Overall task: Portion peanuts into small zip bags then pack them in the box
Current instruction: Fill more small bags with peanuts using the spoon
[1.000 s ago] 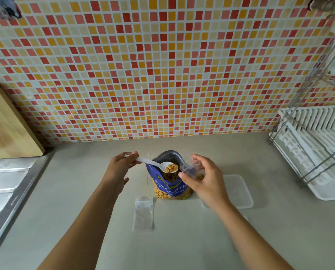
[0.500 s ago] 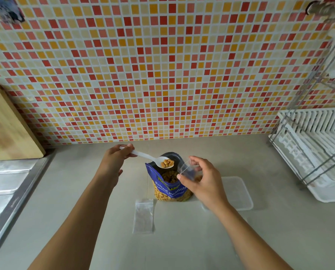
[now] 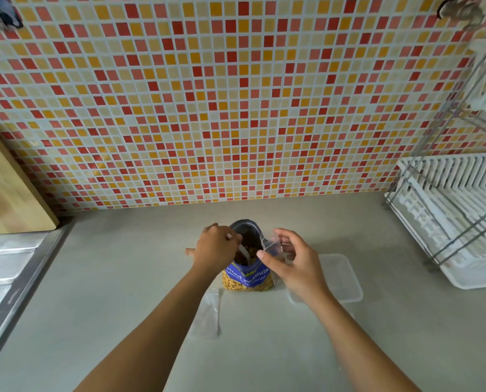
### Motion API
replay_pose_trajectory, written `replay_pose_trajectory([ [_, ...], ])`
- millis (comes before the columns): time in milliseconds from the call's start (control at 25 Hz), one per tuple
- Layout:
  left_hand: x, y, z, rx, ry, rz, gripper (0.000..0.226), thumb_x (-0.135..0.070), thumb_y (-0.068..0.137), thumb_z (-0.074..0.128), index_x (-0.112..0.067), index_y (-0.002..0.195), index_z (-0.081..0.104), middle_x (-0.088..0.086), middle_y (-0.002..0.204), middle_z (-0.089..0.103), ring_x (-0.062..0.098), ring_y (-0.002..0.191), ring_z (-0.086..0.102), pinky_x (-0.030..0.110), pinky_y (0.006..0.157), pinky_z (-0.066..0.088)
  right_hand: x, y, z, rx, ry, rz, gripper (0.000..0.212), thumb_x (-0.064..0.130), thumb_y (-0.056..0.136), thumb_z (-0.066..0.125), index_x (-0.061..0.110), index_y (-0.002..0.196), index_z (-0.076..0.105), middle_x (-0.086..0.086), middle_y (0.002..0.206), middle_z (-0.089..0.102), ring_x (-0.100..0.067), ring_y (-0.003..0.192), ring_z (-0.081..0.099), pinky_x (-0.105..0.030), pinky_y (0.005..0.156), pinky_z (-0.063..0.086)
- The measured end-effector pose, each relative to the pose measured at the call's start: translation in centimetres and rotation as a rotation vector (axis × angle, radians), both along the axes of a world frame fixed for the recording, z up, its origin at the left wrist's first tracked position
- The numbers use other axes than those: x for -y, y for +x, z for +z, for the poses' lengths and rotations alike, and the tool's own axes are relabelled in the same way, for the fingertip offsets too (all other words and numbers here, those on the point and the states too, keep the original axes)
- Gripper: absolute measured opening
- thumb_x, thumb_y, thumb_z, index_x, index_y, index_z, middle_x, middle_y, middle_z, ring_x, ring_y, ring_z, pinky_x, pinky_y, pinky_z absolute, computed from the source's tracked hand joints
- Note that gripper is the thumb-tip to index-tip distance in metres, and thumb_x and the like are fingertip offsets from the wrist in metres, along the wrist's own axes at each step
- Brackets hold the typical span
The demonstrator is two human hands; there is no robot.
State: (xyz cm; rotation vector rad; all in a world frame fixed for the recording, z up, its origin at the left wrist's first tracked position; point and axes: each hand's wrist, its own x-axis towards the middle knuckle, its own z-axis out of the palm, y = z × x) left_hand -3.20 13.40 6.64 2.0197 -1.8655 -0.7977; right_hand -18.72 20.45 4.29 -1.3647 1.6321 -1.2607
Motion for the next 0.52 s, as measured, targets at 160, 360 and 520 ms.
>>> replay_pose_trajectory([
  [160, -0.3, 0.8, 0.2, -0.296, 0.001, 0.080, 0.017, -0.029, 0.092, 0.053, -0.018, 0.088, 0.066, 0.002, 0.086, 0.062, 0.021, 0.085, 0.058, 0.045, 0.085, 0.052, 0.0, -0.6, -0.3, 0.056, 0.014, 0.019, 0.055, 0.043, 0.063, 0.081, 0.029, 0.112, 0.058, 0.013, 0.107, 0.063, -0.004, 0.097, 0.061, -0.006, 0.075, 0.047],
  [360, -0.4, 1.4, 0.6, -0.408, -0.054, 0.097, 0.020, -0.023, 0.094, 0.051, -0.011, 0.096, 0.066, 0.002, 0.084, 0.061, 0.008, 0.071, 0.052, 0.019, 0.058, 0.043, -0.1, -0.8, -0.2, 0.059, 0.022, 0.048, 0.061, 0.047, 0.062, 0.077, 0.027, 0.116, 0.057, 0.011, 0.111, 0.063, -0.005, 0.102, 0.060, -0.004, 0.074, 0.046],
  [520, -0.4, 2.3, 0.8, -0.560, -0.035, 0.158, 0.018, -0.022, 0.094, 0.052, -0.011, 0.091, 0.066, -0.002, 0.080, 0.061, 0.011, 0.076, 0.055, 0.020, 0.060, 0.044, -0.2, -1.2, -0.2, 0.075, 0.034, 0.064, 0.054, 0.033, 0.070, 0.079, 0.023, 0.118, 0.057, 0.011, 0.112, 0.062, -0.008, 0.104, 0.059, -0.003, 0.071, 0.045],
])
